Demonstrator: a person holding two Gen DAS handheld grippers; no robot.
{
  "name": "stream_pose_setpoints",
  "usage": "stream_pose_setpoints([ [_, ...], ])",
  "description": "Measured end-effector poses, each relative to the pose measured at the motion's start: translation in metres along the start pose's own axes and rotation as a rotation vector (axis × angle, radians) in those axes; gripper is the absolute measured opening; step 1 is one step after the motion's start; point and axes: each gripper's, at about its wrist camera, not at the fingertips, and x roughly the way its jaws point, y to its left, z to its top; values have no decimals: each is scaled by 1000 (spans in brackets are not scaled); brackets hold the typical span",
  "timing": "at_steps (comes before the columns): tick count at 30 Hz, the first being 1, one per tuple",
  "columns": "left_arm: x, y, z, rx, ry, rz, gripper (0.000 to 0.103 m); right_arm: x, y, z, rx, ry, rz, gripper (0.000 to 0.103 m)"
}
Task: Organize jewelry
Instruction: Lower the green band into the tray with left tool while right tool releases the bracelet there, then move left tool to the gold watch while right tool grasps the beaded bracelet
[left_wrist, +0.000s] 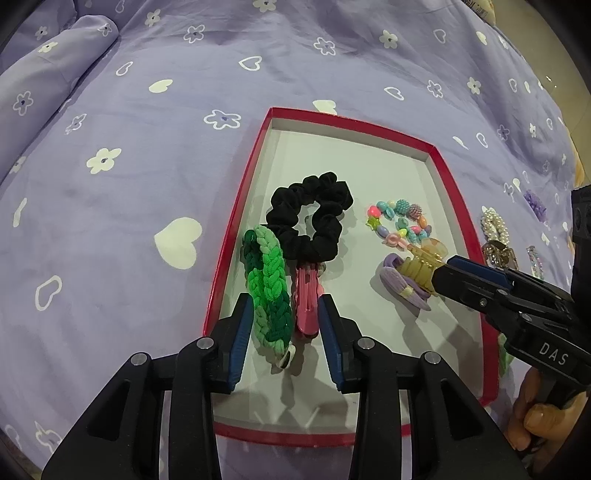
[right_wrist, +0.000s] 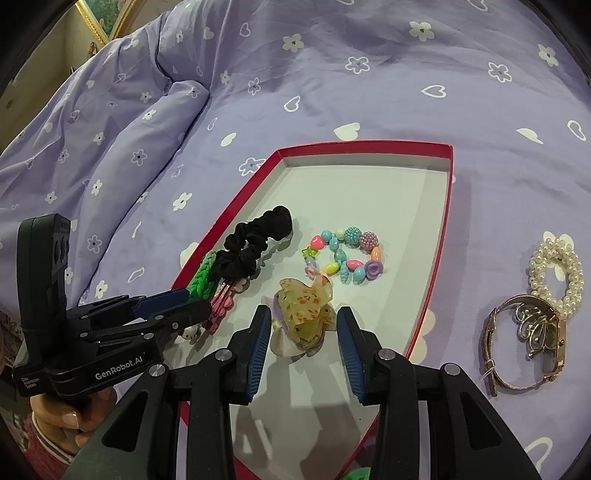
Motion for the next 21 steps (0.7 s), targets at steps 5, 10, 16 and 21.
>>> stream_pose_setpoints([
  [5,-14,-4,-1,-1,-24,-7,41,-10,2,2,5,-18,7,40],
  [10,-31,-17,0,6,-60,-31,44,-39,0,0,14,-67,17,41],
  [16,-43,-47,0,48,-81,-71,49,-78,-19,-9,51,-123,-8,41],
  [21,-45,-75,-4,89,-77,-98,49,-105,-44,-19,98,-155,-42,41],
])
